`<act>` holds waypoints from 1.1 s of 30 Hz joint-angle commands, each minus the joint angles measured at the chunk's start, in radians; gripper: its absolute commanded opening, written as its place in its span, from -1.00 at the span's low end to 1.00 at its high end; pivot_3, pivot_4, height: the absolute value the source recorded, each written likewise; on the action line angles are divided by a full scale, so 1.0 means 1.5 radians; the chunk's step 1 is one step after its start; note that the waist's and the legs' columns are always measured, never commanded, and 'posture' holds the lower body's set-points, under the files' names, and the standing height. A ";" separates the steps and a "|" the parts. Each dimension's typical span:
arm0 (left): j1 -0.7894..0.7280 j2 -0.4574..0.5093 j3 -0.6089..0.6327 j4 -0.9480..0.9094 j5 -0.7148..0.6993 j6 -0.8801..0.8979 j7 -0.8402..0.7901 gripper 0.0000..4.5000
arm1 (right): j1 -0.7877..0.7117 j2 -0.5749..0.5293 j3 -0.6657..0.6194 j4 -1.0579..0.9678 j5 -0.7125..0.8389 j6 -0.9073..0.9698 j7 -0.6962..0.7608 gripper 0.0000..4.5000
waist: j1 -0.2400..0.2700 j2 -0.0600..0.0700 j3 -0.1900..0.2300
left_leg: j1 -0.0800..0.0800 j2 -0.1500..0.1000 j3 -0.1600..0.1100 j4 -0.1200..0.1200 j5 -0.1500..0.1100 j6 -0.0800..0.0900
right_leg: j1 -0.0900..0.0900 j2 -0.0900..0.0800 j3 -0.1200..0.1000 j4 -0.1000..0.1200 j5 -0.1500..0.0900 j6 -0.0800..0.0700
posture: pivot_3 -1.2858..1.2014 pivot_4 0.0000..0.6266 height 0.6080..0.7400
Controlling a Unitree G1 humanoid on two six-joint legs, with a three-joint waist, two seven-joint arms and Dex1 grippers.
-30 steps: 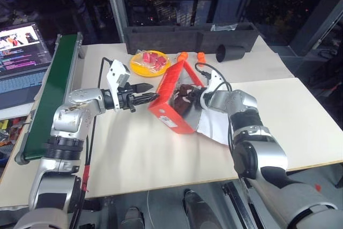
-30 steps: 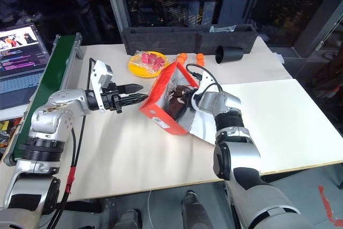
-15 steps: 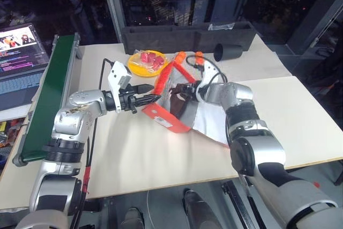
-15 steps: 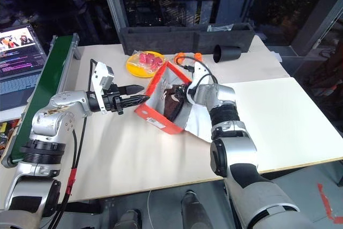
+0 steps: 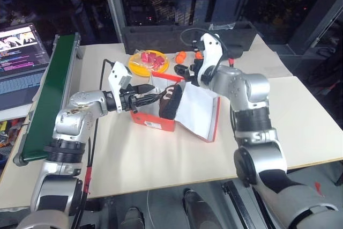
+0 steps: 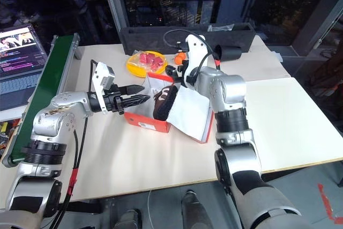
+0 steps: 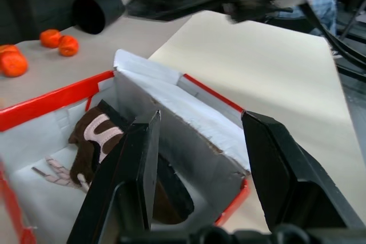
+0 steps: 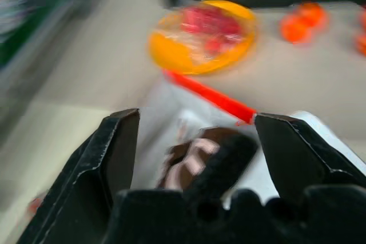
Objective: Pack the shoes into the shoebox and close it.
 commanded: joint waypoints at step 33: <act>0.052 0.042 0.326 0.195 0.123 -0.092 0.529 1.00 | 0.281 -0.050 0.122 -0.229 -0.109 -0.261 0.142 1.00 | 0.038 -0.002 -0.001 | 0.000 0.000 0.000 0.002 0.000 -0.001 | 0.000 0.000 -0.001 0.000 0.001 0.000 | 0.03 -0.52 0.80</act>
